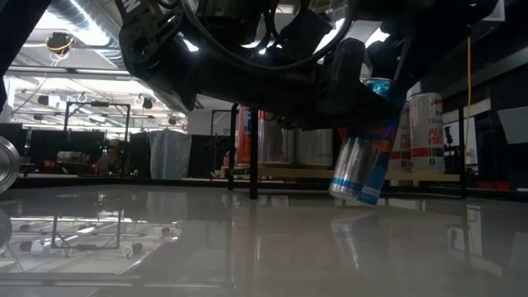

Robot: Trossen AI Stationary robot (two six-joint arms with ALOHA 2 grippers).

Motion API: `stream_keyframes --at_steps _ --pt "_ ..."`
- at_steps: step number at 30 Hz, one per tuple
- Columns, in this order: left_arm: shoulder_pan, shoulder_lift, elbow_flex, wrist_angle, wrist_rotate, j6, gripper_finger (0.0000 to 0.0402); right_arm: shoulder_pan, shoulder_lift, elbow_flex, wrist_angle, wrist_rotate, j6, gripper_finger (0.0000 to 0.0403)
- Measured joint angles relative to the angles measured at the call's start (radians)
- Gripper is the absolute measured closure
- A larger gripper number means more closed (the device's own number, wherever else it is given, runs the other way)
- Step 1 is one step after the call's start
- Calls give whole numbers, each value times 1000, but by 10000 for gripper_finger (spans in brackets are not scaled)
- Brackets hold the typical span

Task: Place canned beverage on shelf
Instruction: Put the middle blue soda can on the shelf

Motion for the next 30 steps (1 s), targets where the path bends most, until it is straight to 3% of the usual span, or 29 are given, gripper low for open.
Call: stream_keyframes --at_steps 8,22,30 --pt "0 1 -1 5 0 0 188 0 8 0 4 0 0 46" --pt "0 2 -2 13 8 4 182 1 34 1 16 -17 -13 187" --pt "0 2 -2 14 17 -1 146 -1 33 1 18 -54 -24 171"
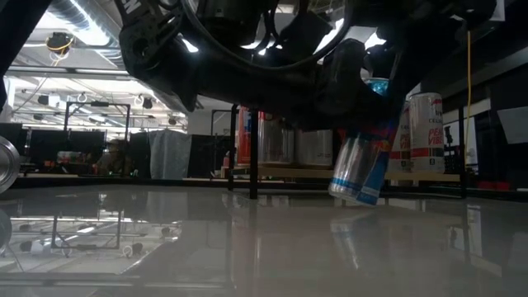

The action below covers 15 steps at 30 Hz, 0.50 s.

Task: Place canned beverage on shelf
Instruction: Put the middle blue soda can on the shelf

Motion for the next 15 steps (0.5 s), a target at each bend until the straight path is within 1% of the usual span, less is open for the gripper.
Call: stream_keyframes --at_steps 4,7,12,15 --pt "0 5 -2 -17 38 0 129 1 0 0 0 -23 -3 174" --pt "0 4 -2 -4 38 0 115 1 0 14 -25 -31 -20 182" --pt "0 4 -2 -5 37 0 93 1 2 86 -147 -34 -58 180" --pt "0 3 -2 -5 37 0 86 1 2 136 -257 -33 -87 179"
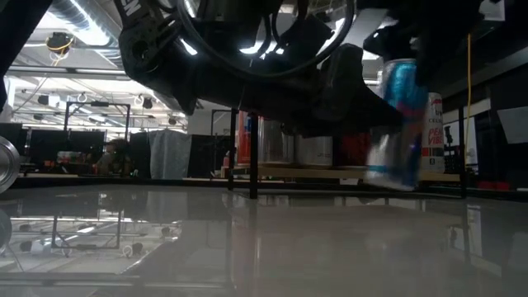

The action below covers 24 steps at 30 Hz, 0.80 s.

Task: Place canned beverage on shelf
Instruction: Put the middle blue soda can on the shelf

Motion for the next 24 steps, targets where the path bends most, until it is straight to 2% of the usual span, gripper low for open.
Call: stream_keyframes --at_steps 12,18,24 --pt "0 0 1 3 0 0 83 0 -21 218 -324 7 -120 179" --pt "-10 -2 1 6 -2 1 83 -20 -97 237 -404 38 -151 178" --pt "-31 -3 1 80 -10 0 83 -123 -182 237 -478 45 -196 178"
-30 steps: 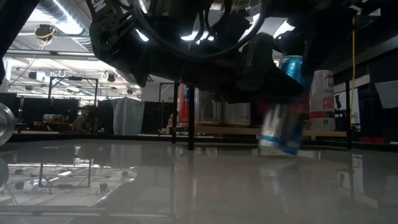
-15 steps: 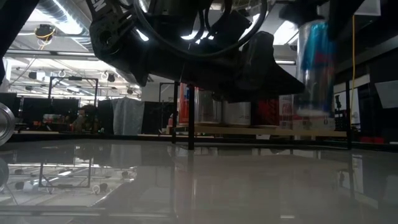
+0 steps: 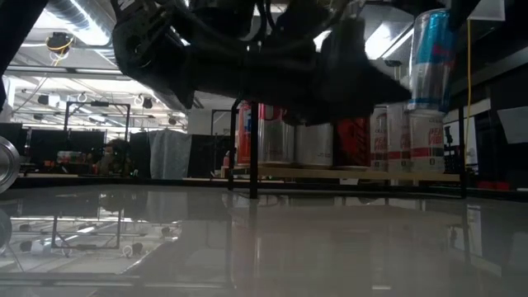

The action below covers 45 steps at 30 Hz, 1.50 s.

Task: Place canned beverage on shelf
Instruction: Put the middle blue soda can on the shelf

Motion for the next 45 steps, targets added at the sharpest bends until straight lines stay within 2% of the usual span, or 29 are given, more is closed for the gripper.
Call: stream_keyframes --at_steps 9,15,21,26,36,40,45 --pt "-8 -13 1 119 -10 0 83 -216 -41 0 -20 -4 -294 178" --pt "-9 -16 1 279 -11 0 83 -365 -26 -1 -1 -37 -509 178" --pt "-6 -97 1 267 -8 39 83 -477 -14 -1 42 -39 -619 178" --pt "0 -221 1 44 0 84 83 -546 11 -1 69 -66 -742 178" --pt "40 -542 1 -649 55 77 83 -611 125 -1 111 -68 -825 178" --pt "56 -637 1 -827 78 50 83 -611 172 -1 157 -66 -846 178" --pt "68 -723 -1 -952 78 35 83 -613 227 -1 176 -65 -872 178"
